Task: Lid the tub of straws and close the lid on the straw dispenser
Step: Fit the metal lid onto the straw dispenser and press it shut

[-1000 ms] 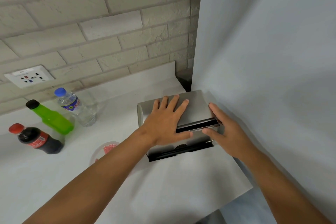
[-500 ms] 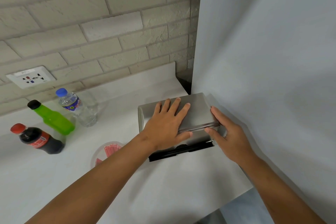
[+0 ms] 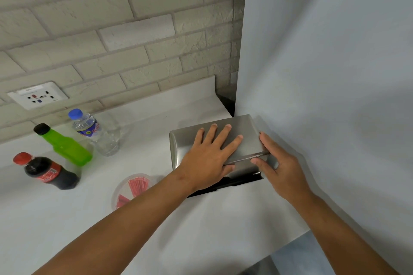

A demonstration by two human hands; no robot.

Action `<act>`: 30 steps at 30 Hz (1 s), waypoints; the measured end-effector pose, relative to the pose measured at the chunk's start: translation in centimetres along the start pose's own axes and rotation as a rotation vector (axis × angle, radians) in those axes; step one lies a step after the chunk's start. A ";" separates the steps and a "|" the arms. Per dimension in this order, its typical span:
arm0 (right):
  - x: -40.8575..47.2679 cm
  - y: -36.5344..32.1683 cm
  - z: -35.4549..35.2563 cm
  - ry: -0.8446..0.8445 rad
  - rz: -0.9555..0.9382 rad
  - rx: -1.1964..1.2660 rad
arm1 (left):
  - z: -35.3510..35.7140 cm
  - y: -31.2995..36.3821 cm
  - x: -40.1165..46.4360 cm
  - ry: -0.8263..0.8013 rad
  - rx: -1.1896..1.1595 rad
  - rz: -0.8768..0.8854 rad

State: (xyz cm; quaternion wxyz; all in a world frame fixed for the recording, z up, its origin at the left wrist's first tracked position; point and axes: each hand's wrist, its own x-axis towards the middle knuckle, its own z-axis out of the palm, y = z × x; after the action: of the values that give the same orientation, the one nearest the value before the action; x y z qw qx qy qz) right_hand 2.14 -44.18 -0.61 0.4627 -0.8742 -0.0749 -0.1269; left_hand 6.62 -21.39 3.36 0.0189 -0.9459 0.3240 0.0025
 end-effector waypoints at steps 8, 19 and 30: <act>-0.3 0.9 0.5 -0.010 -0.065 -0.085 | -0.3 0.0 -0.4 0.020 -0.066 -0.024; 0.9 -0.4 2.3 -0.053 -0.382 -0.433 | -0.2 -2.9 -4.6 0.104 -0.178 -0.055; 0.6 -0.7 2.6 -0.063 -0.337 -0.446 | 0.5 -3.3 -5.2 0.162 -0.326 -0.073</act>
State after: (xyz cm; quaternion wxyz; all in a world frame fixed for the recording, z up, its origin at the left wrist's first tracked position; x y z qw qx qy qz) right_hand 2.89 -41.62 -1.28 0.2289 -0.9331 -0.2038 -0.1883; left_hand 4.59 -15.58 3.07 -0.1607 -0.9446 0.2855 -0.0217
